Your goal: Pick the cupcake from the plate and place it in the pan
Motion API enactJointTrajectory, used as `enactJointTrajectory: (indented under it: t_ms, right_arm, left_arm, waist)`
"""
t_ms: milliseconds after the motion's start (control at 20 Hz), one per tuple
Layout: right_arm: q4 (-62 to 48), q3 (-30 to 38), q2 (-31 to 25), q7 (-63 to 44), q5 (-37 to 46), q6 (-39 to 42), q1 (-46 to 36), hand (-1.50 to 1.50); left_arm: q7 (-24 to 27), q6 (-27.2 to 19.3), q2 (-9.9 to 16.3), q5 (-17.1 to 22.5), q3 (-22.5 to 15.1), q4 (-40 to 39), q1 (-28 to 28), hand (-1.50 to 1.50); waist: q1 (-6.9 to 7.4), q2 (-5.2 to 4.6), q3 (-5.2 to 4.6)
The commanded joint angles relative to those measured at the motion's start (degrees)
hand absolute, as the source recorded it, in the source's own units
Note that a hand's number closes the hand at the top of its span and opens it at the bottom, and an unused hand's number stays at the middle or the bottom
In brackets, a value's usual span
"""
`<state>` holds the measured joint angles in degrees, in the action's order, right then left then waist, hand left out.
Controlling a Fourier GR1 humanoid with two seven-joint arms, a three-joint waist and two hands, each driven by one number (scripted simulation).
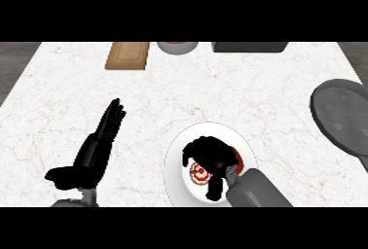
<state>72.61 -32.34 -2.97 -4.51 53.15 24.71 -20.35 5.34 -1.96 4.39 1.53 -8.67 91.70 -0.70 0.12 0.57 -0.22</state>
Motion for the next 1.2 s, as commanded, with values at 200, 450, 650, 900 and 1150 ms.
enactJointTrajectory:
  t_ms: [200,450,650,900,1150]
  right_arm:
    - [-6.48,1.35,-1.19,7.77,4.94,-4.80,-0.43,1.50]
    - [-5.24,2.86,0.08,10.30,8.18,-9.41,-0.26,1.50]
    - [0.42,5.17,0.31,8.36,8.74,-15.77,0.80,1.50]
    - [1.78,18.41,1.28,-10.26,10.95,-21.39,-1.68,1.50]
    - [2.89,29.77,0.94,-31.75,17.71,-28.56,-5.64,1.50]
  left_arm:
    - [-0.54,2.50,1.43,0.98,2.18,0.98,0.86,0.00]
    - [-0.28,-1.13,-2.53,-2.34,0.95,-2.13,-2.54,0.00]
    - [-2.70,-0.23,-1.89,-1.25,1.64,-2.03,-4.32,0.00]
    - [-1.02,-0.20,-1.15,-0.57,2.87,-1.83,-1.02,0.00]
    - [-1.81,0.50,-0.37,-0.60,2.84,-1.22,-2.11,0.00]
  waist:
    - [0.14,-0.56,0.23]
    - [-0.03,-0.58,0.23]
    - [-0.29,-0.55,0.24]
    - [-1.53,-0.27,0.15]
    - [-2.12,-0.18,0.08]
